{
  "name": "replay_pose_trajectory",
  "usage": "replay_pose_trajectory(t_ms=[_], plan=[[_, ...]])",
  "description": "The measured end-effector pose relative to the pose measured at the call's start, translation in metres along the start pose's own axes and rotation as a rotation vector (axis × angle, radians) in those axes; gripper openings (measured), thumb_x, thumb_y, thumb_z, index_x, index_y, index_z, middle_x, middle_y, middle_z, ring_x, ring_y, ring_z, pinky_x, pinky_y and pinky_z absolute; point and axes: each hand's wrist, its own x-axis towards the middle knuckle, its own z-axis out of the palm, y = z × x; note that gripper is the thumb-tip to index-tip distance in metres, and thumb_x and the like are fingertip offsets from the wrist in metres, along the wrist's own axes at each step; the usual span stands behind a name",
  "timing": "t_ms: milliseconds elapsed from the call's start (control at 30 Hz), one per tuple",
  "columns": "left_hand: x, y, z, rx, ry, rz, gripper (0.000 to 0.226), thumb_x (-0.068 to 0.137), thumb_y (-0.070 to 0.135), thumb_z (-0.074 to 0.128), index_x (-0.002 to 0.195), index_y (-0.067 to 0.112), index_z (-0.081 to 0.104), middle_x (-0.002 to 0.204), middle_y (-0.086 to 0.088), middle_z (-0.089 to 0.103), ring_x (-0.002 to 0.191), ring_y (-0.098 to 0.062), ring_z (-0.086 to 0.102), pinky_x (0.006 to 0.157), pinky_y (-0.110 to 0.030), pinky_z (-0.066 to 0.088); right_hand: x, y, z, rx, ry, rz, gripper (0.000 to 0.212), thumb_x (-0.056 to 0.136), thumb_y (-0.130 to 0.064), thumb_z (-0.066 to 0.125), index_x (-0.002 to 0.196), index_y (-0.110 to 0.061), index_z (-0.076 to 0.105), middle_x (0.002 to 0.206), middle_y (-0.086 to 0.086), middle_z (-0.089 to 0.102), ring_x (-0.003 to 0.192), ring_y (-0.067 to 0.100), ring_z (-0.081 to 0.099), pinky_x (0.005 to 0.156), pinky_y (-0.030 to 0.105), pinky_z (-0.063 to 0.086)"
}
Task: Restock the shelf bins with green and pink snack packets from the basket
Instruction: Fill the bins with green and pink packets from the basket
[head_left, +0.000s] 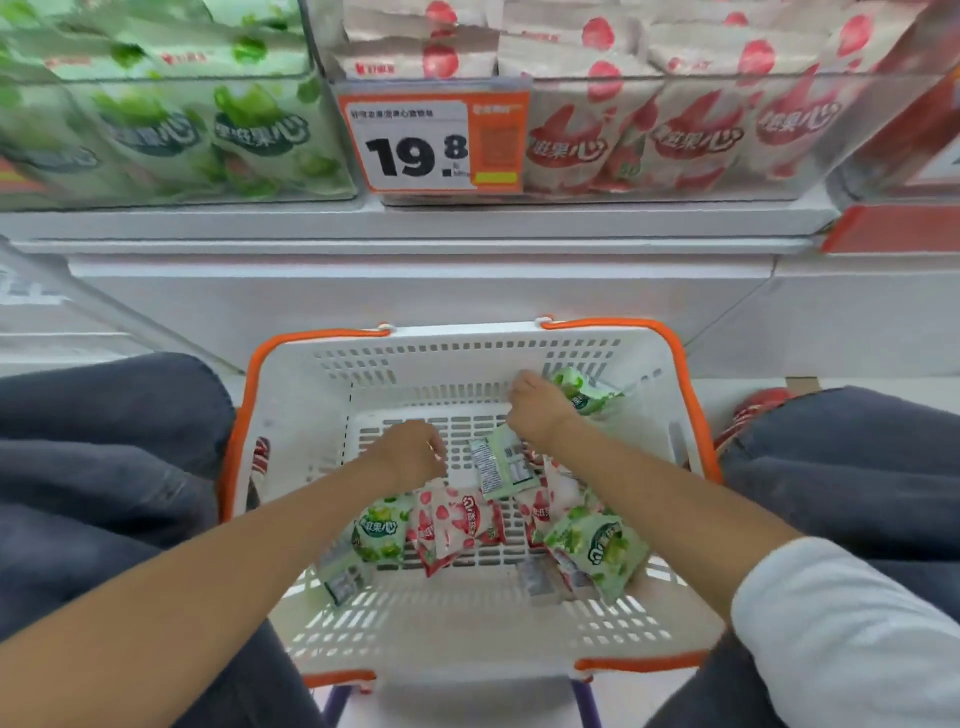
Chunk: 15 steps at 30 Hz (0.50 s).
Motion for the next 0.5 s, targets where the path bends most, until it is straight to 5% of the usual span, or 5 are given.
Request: replay_pose_trajectory(t_ms=[100,167,267,367,500], plan=[[-0.018,0.033,-0.015,-0.108,0.052,0.103,0.062,0.085,0.021,0.075,0.138,0.012,0.046,0.140,-0.007,0.048,0.116,-0.021,0.053,0.092,-0.025,0.047,-0.041,0.032,-0.042,0.334,0.205,0.027,0.008,0.088,-0.017,0.066,0.089,-0.010,0.070,0.092,0.005,0.067,0.092,0.024,0.061,0.091,0.038,0.049],[-0.033,0.058,-0.027,-0.121,0.084,0.201,0.080,0.079,0.026,0.080,0.146,0.014,0.037,0.145,-0.005,0.045,0.128,-0.023,0.047,0.103,-0.032,0.042,-0.075,0.056,-0.073,0.668,0.276,0.089,0.023,0.089,-0.025,0.067,0.073,-0.009,0.064,0.074,0.005,0.060,0.072,0.022,0.059,0.072,0.035,0.049],[-0.056,0.094,-0.046,-0.259,0.088,0.383,0.057,0.073,0.015,0.085,0.125,0.015,0.061,0.120,-0.003,0.067,0.109,-0.018,0.063,0.100,-0.039,0.049,-0.134,0.084,-0.123,0.929,0.383,0.138,0.043,0.089,-0.022,0.067,0.058,-0.014,0.038,0.060,0.004,0.039,0.055,0.016,0.035,0.058,0.034,0.027],[-0.081,0.129,-0.067,-0.287,0.201,0.552,0.023,0.072,0.015,0.087,0.089,0.022,0.073,0.083,0.004,0.074,0.075,-0.005,0.068,0.075,-0.035,0.055,-0.189,0.104,-0.161,0.965,0.419,0.200,0.037,0.084,-0.020,0.072,0.061,-0.019,0.043,0.062,-0.003,0.046,0.057,0.010,0.040,0.059,0.032,0.032],[-0.107,0.183,-0.097,-0.183,0.288,0.633,0.032,0.068,0.022,0.089,0.095,0.010,0.076,0.092,-0.006,0.076,0.089,-0.024,0.070,0.079,-0.040,0.055,-0.256,0.135,-0.197,0.940,0.415,0.265,0.032,0.074,-0.013,0.080,0.064,-0.025,0.052,0.064,-0.009,0.054,0.058,0.005,0.048,0.049,0.015,0.034]])
